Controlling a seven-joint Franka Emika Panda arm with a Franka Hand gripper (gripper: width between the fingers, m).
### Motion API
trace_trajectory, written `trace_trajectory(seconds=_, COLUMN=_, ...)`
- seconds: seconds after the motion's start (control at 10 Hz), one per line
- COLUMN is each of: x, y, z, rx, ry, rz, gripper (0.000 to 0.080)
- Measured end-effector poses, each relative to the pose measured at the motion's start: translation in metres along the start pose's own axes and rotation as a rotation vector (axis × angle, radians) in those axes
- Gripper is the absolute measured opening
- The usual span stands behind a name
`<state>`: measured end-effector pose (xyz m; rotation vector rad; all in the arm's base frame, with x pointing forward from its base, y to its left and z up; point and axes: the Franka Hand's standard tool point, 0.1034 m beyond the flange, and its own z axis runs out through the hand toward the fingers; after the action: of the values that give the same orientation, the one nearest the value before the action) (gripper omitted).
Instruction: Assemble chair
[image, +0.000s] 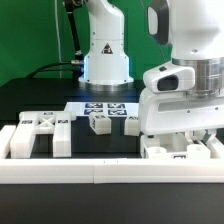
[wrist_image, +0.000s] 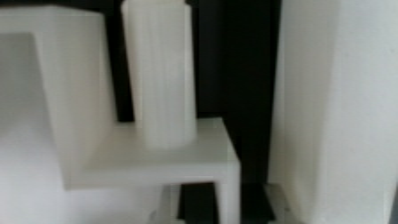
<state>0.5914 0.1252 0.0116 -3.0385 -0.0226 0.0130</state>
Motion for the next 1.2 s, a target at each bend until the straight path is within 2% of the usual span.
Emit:
trace_trajectory(seconds=0.1, x=0.000, y=0.006, z=0.000, rx=-0.006, ry=-0.003, rz=0.006, gripper=0.0110)
trace_trajectory(seconds=0.2, x=0.000, y=0.011, z=0.000, rx=-0.012, ry=-0.008, rz=0.013, gripper=0.0273)
trace_trajectory(seconds=0.3, x=0.000, y=0.017, z=-0.001, rx=-0.017, ry=-0.011, rz=0.020, gripper=0.0273)
trace_trajectory(seconds=0.4, x=0.000, y=0.022, z=-0.005, rx=-0.023, ry=-0.015, rz=0.026, gripper=0.0457)
trace_trajectory(seconds=0.5, x=0.001, y=0.025, z=-0.011, rx=-0.026, ry=-0.016, rz=0.030, gripper=0.0579)
trace_trajectory(seconds=0.6, x=0.002, y=0.026, z=-0.019, rx=-0.024, ry=-0.012, rz=0.030, gripper=0.0579)
trace_trajectory(seconds=0.7, x=0.002, y=0.028, z=-0.030, rx=-0.023, ry=-0.021, rz=0.034, gripper=0.0636)
trace_trajectory(seconds=0.9, x=-0.002, y=0.036, z=-0.057, rx=-0.024, ry=-0.023, rz=0.042, gripper=0.0649)
trace_trajectory(seconds=1.1, x=-0.015, y=0.059, z=-0.076, rx=-0.036, ry=-0.022, rz=0.040, gripper=0.0649)
trace_trajectory(seconds=1.2, x=-0.029, y=0.074, z=-0.079, rx=-0.046, ry=-0.034, rz=0.065, gripper=0.0649)
